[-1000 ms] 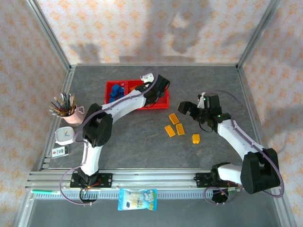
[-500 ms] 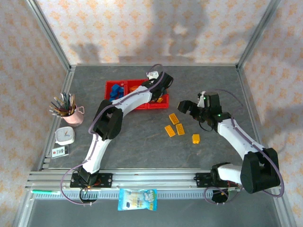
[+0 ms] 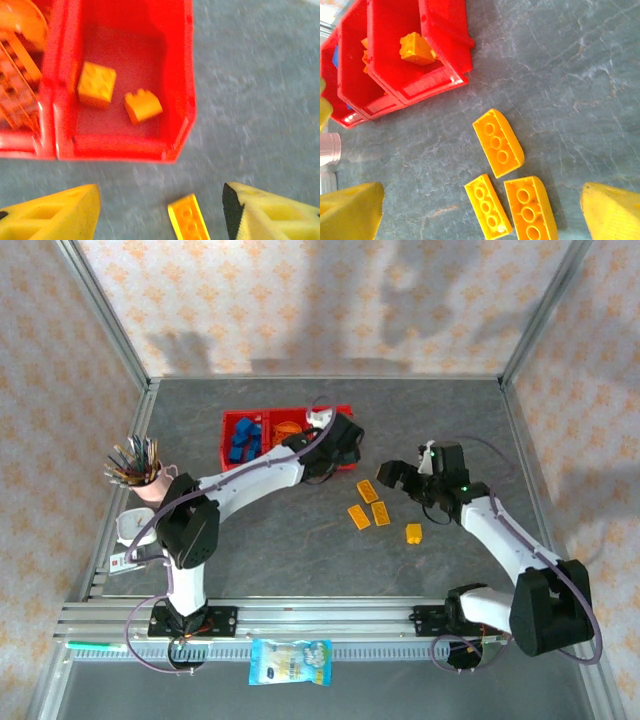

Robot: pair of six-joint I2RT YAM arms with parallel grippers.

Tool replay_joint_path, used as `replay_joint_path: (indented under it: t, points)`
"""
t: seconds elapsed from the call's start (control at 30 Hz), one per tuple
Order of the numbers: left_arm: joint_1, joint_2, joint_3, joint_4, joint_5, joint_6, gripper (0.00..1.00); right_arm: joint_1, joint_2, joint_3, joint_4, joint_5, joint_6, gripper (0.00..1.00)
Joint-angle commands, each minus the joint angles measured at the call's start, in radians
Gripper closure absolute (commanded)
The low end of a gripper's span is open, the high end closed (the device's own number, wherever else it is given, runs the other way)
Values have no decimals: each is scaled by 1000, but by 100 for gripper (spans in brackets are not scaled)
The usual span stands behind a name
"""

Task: Sort the legos into containers by color
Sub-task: Place the lego in the container, then pick up the lego from the center of the table.

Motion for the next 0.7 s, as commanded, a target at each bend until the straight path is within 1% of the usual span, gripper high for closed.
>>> replay_joint_path:
  t: [0.0,0.23,0.33,0.43,0.53,0.67]
  points:
    - [-42,-22,-57,44,28,-104,31,6,-31,-41,-29,32,5,0]
    - [-101,30,-64,56,33,-192,26,-17,-55,-101,-28,82,24,0]
    - [-118,95,-29,33,28,-213,25,-24,-48,-109,-19,97,28,0]
    - [-132,151,2,45,38,-222,24,-27,-30,-104,-22,117,29,0]
    - [-133,223,58,25,40,-225,23,-35,-25,-95,-28,144,36,0]
    - [-132,306,134,-1,33,-212,24,-64,-29,-93,-22,136,40,0]
